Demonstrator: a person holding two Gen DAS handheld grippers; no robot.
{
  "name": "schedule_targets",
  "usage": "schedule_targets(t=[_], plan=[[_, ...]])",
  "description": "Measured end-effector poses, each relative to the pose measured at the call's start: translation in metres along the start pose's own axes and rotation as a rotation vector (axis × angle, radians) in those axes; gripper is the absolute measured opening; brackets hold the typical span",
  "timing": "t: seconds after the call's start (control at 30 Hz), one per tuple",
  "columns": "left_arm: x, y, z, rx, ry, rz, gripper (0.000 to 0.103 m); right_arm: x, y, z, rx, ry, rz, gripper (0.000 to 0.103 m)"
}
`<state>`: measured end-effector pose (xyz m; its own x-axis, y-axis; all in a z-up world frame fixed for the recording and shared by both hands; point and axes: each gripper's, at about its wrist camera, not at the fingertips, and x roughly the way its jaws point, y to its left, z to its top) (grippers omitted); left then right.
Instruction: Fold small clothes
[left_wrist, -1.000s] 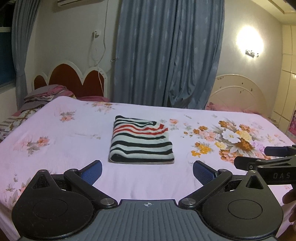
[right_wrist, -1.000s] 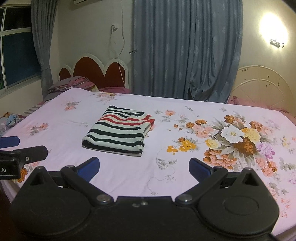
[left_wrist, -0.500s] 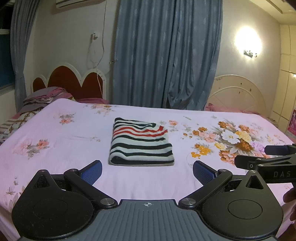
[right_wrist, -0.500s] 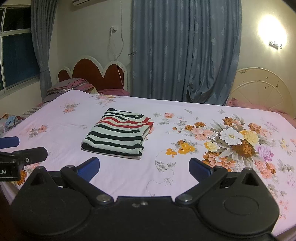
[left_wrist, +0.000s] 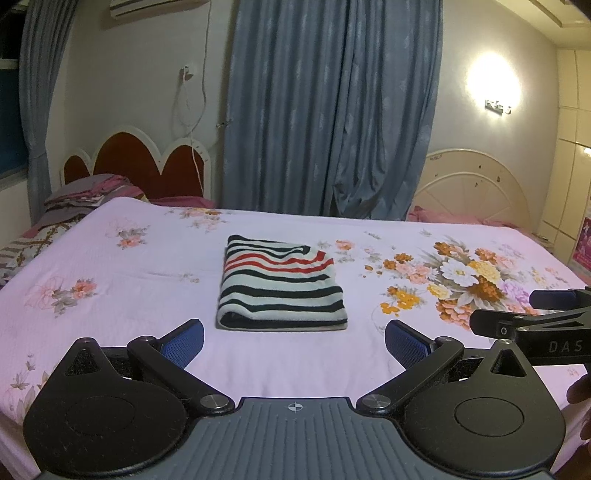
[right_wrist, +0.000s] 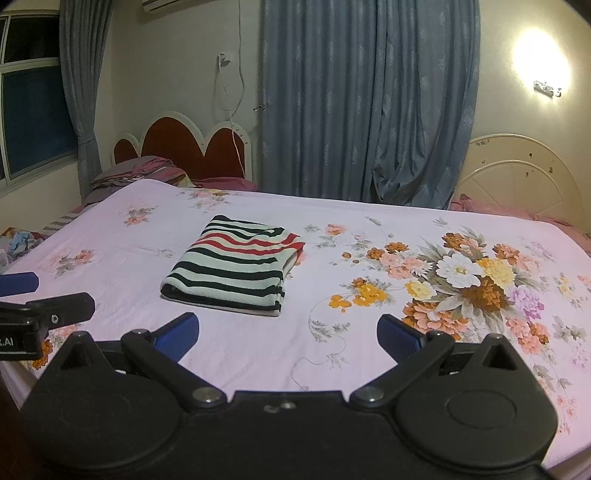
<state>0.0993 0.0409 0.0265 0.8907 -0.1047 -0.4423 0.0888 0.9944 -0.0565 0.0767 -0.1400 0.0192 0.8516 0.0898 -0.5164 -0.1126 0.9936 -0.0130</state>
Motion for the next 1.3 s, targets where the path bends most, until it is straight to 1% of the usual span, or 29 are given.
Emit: schedule_targets(t=[0.83, 1.3], plan=[[-0.0006, -0.0011, 0.0003, 0.002, -0.009, -0.003, 0.103, -0.0016, 0.0028, 0.0017, 0.001, -0.005, 0.0, 0.102], [-0.0022, 0.0016, 0.0023, 0.004, -0.022, 0.019, 0.103, -0.0029, 0.007, 0.0038, -0.003, -0.009, 0.002, 0.102]])
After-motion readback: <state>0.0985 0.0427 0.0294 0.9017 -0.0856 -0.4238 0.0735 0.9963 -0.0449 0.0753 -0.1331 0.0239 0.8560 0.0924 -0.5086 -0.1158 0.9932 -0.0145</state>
